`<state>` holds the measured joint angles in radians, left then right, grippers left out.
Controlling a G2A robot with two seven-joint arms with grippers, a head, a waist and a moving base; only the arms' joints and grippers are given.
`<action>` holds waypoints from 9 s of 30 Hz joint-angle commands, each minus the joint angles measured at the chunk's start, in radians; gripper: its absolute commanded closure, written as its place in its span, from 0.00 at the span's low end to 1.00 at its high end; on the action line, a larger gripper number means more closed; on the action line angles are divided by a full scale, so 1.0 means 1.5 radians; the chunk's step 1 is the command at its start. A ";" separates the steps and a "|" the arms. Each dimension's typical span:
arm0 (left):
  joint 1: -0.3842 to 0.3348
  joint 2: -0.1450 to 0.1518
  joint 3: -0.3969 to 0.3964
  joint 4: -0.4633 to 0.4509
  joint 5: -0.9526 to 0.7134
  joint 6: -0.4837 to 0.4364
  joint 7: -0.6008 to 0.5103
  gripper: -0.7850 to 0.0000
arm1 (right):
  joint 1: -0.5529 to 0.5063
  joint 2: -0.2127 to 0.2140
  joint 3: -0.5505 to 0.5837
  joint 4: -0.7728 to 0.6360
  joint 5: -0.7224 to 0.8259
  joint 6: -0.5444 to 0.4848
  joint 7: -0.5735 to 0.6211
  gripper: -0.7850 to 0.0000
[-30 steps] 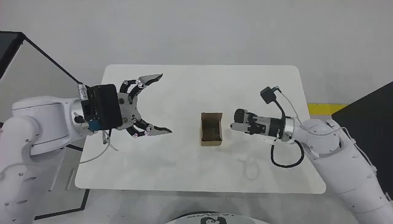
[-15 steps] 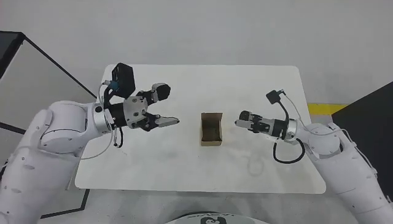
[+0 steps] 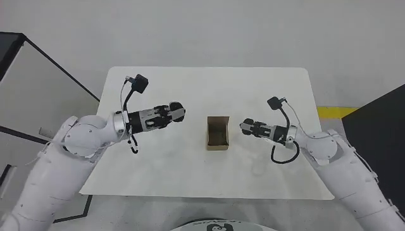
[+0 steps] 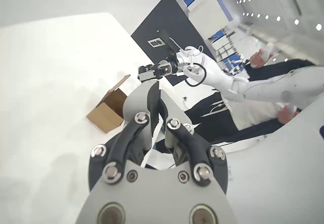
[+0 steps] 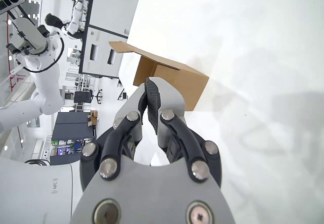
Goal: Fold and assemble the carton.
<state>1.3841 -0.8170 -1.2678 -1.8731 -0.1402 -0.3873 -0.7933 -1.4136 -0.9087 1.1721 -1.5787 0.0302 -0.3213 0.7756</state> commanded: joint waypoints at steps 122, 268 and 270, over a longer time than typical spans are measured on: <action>-0.215 -0.167 0.342 0.296 0.046 0.299 -0.021 1.00 | 0.087 -0.080 -0.149 0.079 -0.026 0.086 -0.030 1.00; -0.048 -0.147 0.157 0.256 0.025 0.162 0.037 0.00 | 0.171 -0.131 -0.075 0.238 0.246 -0.059 0.120 0.00; -0.051 -0.148 0.157 0.254 0.027 0.170 0.037 0.00 | 0.168 -0.130 -0.070 0.231 0.238 -0.056 0.117 0.00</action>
<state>1.3103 -1.0382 -1.0325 -1.4899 -0.1043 -0.1373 -0.7406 -1.1606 -1.1036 1.0660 -1.2303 0.3902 -0.4056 0.9519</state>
